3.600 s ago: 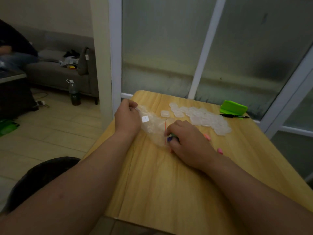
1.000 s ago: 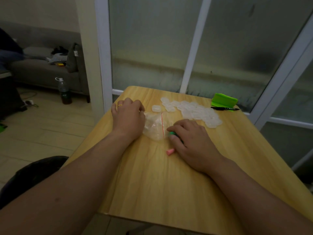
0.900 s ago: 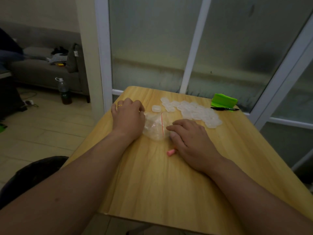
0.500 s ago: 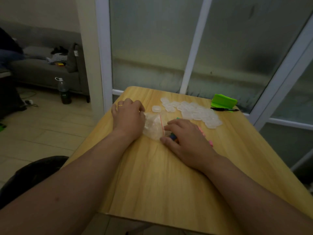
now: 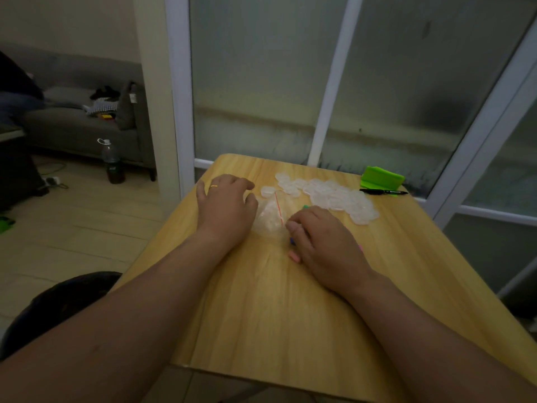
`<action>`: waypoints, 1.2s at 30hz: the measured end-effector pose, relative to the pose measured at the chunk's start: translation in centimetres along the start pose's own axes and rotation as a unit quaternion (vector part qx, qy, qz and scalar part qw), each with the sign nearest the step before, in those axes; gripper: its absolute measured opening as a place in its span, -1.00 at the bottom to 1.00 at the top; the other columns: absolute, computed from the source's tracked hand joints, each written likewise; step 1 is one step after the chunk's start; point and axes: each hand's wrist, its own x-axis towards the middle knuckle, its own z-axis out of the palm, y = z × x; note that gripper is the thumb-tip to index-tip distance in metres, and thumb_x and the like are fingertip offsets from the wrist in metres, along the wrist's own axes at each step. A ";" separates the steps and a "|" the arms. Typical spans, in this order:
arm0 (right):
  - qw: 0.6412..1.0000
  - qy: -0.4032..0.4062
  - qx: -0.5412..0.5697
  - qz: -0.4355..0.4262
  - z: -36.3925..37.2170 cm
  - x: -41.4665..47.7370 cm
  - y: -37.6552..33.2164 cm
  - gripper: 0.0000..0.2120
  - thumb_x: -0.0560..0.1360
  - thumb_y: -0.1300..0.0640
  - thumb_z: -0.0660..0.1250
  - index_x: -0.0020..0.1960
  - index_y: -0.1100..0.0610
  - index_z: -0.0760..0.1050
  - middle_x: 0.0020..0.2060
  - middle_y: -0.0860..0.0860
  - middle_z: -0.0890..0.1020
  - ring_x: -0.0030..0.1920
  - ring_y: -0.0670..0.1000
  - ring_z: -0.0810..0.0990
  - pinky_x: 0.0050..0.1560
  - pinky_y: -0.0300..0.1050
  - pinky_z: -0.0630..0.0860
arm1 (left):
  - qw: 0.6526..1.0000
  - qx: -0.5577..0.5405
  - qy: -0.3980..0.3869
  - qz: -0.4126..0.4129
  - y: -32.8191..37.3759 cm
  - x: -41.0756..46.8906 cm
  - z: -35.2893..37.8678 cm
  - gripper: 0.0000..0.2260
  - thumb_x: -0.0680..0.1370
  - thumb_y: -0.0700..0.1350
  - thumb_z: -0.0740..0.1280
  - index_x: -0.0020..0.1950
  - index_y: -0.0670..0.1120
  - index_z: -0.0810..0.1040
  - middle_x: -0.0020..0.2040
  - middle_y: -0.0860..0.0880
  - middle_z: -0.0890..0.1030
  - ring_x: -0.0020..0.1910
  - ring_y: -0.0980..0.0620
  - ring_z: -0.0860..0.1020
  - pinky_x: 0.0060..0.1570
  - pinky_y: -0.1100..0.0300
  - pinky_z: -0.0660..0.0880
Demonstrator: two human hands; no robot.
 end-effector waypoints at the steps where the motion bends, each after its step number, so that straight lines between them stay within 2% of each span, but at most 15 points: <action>1: 1.000 0.008 0.022 0.012 -0.1 -0.1 -0.1 -0.78 0.73 -0.06 0.16 0.04 -0.05 0.54 -0.07 -0.16 0.54 -0.02 -0.15 0.49 0.04 -0.13 0.41 | 1.000 -0.006 0.001 0.011 0.4 -0.2 -0.2 -0.73 0.66 0.03 0.24 0.33 0.12 0.59 0.36 0.08 0.55 0.48 0.02 0.39 0.61 -0.22 -0.08; 6: 0.985 0.087 0.113 0.095 -1.1 -0.3 0.1 -0.71 0.76 -0.02 0.10 0.09 0.00 0.58 -0.08 -0.11 0.61 -0.04 -0.11 0.57 0.02 -0.02 0.52 | 0.999 -0.011 -0.021 0.032 1.4 -1.6 -0.8 -0.71 0.68 0.02 0.19 0.34 0.13 0.58 0.34 0.10 0.58 0.46 0.04 0.41 0.61 -0.18 -0.05; 10: 0.951 0.166 0.189 0.180 -2.3 -0.9 0.6 -0.67 0.77 -0.03 0.09 0.10 -0.01 0.61 -0.05 -0.14 0.65 -0.02 -0.17 0.60 -0.03 0.06 0.62 | 0.999 -0.015 -0.041 0.027 1.3 -3.0 -1.4 -0.70 0.69 0.00 0.16 0.35 0.11 0.57 0.34 0.10 0.59 0.44 0.05 0.43 0.62 -0.18 -0.02; 14: 0.923 0.222 0.210 0.235 -3.1 -1.4 1.4 -0.67 0.76 -0.08 0.07 0.12 -0.06 0.61 0.01 -0.20 0.67 0.03 -0.18 0.64 0.07 0.14 0.66 | 0.998 -0.045 -0.025 0.022 2.1 -4.0 -2.3 -0.71 0.70 -0.02 0.18 0.37 0.10 0.56 0.33 0.11 0.59 0.42 0.09 0.45 0.62 -0.14 0.01; 17: 0.902 0.237 0.224 0.285 -3.8 -1.6 2.0 -0.67 0.75 -0.14 0.05 0.10 -0.13 0.58 0.01 -0.27 0.64 0.00 -0.24 0.63 -0.07 0.24 0.71 | 0.998 -0.060 -0.013 0.022 3.3 -5.2 -3.0 -0.72 0.68 -0.03 0.22 0.37 0.09 0.54 0.32 0.11 0.58 0.40 0.09 0.46 0.61 -0.08 0.09; 18: 0.895 0.242 0.227 0.300 -4.1 -1.7 2.2 -0.67 0.74 -0.16 0.05 0.10 -0.14 0.58 0.01 -0.26 0.65 -0.01 -0.19 0.65 -0.12 0.21 0.72 | 0.998 -0.059 -0.007 0.024 3.7 -5.7 -3.2 -0.74 0.67 -0.03 0.25 0.35 0.08 0.55 0.29 0.11 0.59 0.36 0.07 0.48 0.56 -0.04 0.16; 20: 0.889 0.246 0.221 0.317 -4.7 -1.9 2.9 -0.67 0.75 -0.12 0.06 0.14 -0.08 0.59 0.04 -0.18 0.65 -0.08 -0.12 0.65 -0.25 -0.06 0.68 | 0.998 -0.053 0.008 0.033 4.5 -6.6 -3.6 -0.76 0.64 -0.04 0.28 0.30 0.08 0.56 0.22 0.10 0.58 0.27 0.05 0.49 0.39 0.02 0.32; 21: 0.892 0.243 0.204 0.322 -5.0 -2.0 3.4 -0.68 0.76 -0.07 0.08 0.18 -0.04 0.60 0.06 -0.12 0.66 -0.10 -0.13 0.63 -0.26 -0.21 0.59 | 0.998 -0.054 0.011 0.037 5.0 -7.0 -3.7 -0.78 0.64 -0.04 0.29 0.27 0.08 0.57 0.20 0.10 0.58 0.23 0.05 0.49 0.32 0.03 0.36; 24: 0.897 0.229 0.158 0.343 -5.7 -2.0 5.0 -0.71 0.75 0.03 0.14 0.27 0.04 0.61 0.11 -0.02 0.66 0.07 0.02 0.61 -0.06 -0.09 0.42 | 0.995 -0.085 0.010 0.044 6.6 -7.2 -3.7 -0.80 0.63 -0.06 0.30 0.24 0.08 0.57 0.17 0.11 0.57 0.22 0.07 0.48 0.25 0.05 0.41; 27: 0.904 0.193 0.116 0.363 -6.2 -1.6 6.7 -0.74 0.72 0.12 0.21 0.33 0.06 0.59 0.22 0.03 0.65 0.17 0.06 0.57 0.05 -0.08 0.40 | 0.992 -0.117 0.010 0.055 8.5 -5.9 -3.1 -0.80 0.62 -0.10 0.30 0.23 0.06 0.58 0.15 0.09 0.57 0.21 0.05 0.48 0.25 0.00 0.45; 30: 0.934 0.113 0.036 0.336 -6.3 -0.9 8.6 -0.72 0.66 0.19 0.28 0.35 0.06 0.57 0.29 0.07 0.62 0.25 0.09 0.59 0.10 -0.10 0.43 | 0.987 -0.148 0.012 0.067 9.6 -4.2 -2.4 -0.79 0.62 -0.15 0.29 0.23 0.03 0.59 0.14 0.08 0.58 0.20 0.03 0.50 0.22 -0.03 0.49; 33: 0.953 0.025 -0.044 0.298 -6.1 0.4 9.9 -0.68 0.63 0.09 0.37 0.37 0.04 0.54 0.29 0.08 0.59 0.23 0.09 0.59 0.14 -0.01 0.53 | 0.981 -0.180 0.033 0.059 9.3 -2.7 -1.9 -0.78 0.63 -0.20 0.28 0.21 0.02 0.60 0.12 0.10 0.59 0.18 0.07 0.51 0.19 0.07 0.50; 36: 0.952 -0.037 -0.122 0.279 -5.8 1.7 10.2 -0.62 0.64 -0.05 0.37 0.41 0.05 0.55 0.31 0.11 0.54 0.29 0.15 0.56 0.23 0.06 0.55 | 0.979 -0.196 0.040 0.044 8.6 -2.2 -1.4 -0.78 0.64 -0.21 0.27 0.20 0.01 0.60 0.11 0.11 0.59 0.17 0.08 0.52 0.14 0.17 0.50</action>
